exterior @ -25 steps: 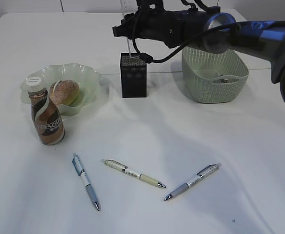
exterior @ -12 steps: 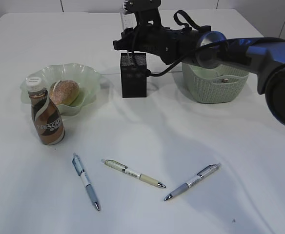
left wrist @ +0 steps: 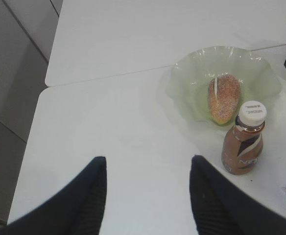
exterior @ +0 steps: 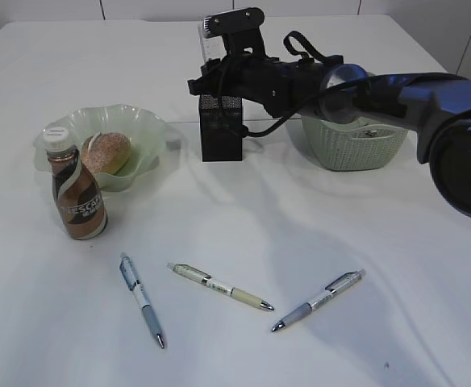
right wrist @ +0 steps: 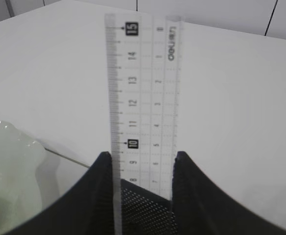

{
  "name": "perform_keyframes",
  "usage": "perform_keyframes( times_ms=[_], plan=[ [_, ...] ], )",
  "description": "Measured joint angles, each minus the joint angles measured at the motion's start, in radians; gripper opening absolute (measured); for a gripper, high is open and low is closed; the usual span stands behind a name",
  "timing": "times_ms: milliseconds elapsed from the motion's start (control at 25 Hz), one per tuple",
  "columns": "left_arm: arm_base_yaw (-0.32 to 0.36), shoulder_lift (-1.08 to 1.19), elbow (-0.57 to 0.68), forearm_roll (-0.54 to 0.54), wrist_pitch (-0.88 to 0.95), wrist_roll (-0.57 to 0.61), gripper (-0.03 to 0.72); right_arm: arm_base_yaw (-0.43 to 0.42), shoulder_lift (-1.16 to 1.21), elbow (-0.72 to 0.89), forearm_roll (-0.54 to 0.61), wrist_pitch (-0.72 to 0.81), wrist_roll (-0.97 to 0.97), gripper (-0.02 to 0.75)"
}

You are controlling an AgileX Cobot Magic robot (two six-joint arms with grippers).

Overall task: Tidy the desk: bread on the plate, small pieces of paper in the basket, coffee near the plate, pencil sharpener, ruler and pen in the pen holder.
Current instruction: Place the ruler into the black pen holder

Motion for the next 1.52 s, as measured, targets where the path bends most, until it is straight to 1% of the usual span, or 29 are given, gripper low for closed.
perform_keyframes(
  times_ms=[280,520,760,840,880,920,1080,1320,1480,1520],
  plan=[
    [0.0,0.0,0.0,0.002,0.0,0.0,0.384,0.0,0.0,0.0,0.0,-0.004,0.0,0.299],
    [0.0,0.0,0.0,0.002,0.0,0.0,0.384,0.0,0.0,0.0,0.0,0.048,0.0,0.321],
    [0.0,0.0,0.0,0.002,0.0,0.0,0.384,0.0,0.0,0.0,0.0,0.055,0.0,0.425],
    [0.0,0.0,0.0,0.002,0.0,0.0,0.384,0.0,0.0,0.0,0.0,0.055,0.0,0.425],
    [0.0,0.0,0.0,0.002,0.0,0.0,0.384,0.0,0.0,0.0,0.0,0.06,0.0,0.442],
    [0.0,0.0,0.0,0.002,0.0,0.0,0.384,0.0,0.0,0.0,0.0,0.062,0.0,0.442],
    [0.0,0.0,0.0,0.002,0.0,0.0,0.384,0.0,-0.01,0.0,0.0,0.105,0.0,0.447],
    [0.0,0.0,0.0,0.002,0.0,0.0,0.384,0.0,-0.129,0.0,0.004,0.239,0.0,0.447],
    [0.0,0.0,0.0,0.002,0.0,0.0,0.384,0.0,-0.22,0.0,0.014,0.369,0.002,0.447],
    [0.0,0.0,0.0,0.002,0.0,0.0,0.384,0.0,-0.254,0.0,0.019,0.423,0.002,0.447]
  ],
)
